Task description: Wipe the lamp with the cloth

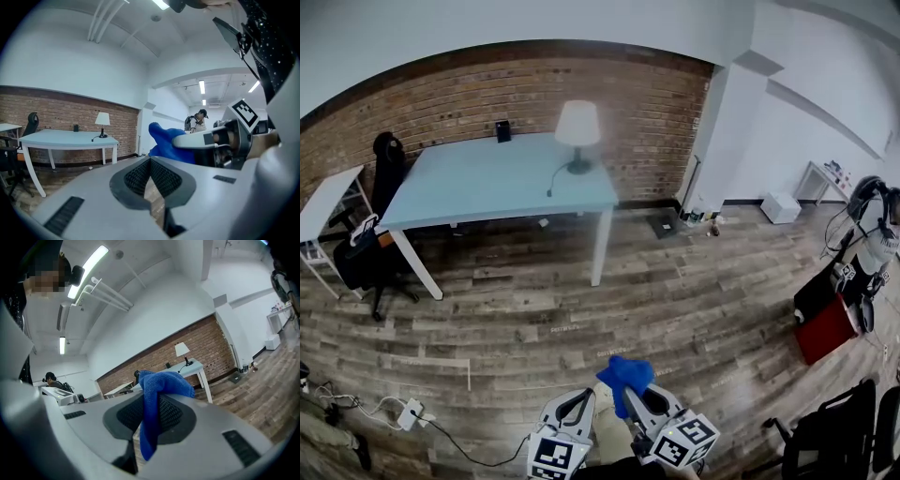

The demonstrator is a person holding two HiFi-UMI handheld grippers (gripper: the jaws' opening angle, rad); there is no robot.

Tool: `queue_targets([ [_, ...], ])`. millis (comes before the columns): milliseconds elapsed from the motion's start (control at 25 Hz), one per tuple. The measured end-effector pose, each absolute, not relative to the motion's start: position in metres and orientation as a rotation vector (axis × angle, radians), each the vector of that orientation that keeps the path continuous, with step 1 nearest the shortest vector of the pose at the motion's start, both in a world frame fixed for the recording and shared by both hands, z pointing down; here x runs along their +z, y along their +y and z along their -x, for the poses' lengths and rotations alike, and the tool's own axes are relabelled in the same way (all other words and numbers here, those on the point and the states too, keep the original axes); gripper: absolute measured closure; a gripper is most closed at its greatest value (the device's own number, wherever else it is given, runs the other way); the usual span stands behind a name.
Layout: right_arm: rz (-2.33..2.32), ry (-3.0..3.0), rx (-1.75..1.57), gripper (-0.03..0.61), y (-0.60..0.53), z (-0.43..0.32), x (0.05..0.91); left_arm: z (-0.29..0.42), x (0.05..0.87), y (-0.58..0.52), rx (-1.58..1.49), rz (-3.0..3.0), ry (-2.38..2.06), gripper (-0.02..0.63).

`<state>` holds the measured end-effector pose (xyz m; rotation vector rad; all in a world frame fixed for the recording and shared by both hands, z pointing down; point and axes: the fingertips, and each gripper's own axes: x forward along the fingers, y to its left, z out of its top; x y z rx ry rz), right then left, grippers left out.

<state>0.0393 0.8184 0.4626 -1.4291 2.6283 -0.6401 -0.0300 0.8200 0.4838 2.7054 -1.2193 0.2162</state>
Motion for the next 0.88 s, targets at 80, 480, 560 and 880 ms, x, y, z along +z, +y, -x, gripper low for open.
queue_targets([
  [80,1.411,2.633,-0.634,0.517,0.786,-0.042,0.463,0.026,0.485,0.789,0.210,-2.702,-1.235,0.604],
  [480,1.256,2.730,-0.487,0.517,0.598,-0.082,0.427,-0.015,0.456,0.600,0.185,-2.686,-1.372,0.605],
  [560,1.206,2.758,-0.445,0.517,0.568,-0.088,0.421,-0.020,0.454,0.569,0.188,-2.679,-1.420,0.606],
  [880,1.153,2.720,-0.477,0.517,0.474,-0.096,0.417,-0.037,0.466,0.497,0.209,-2.569,-1.477,0.604],
])
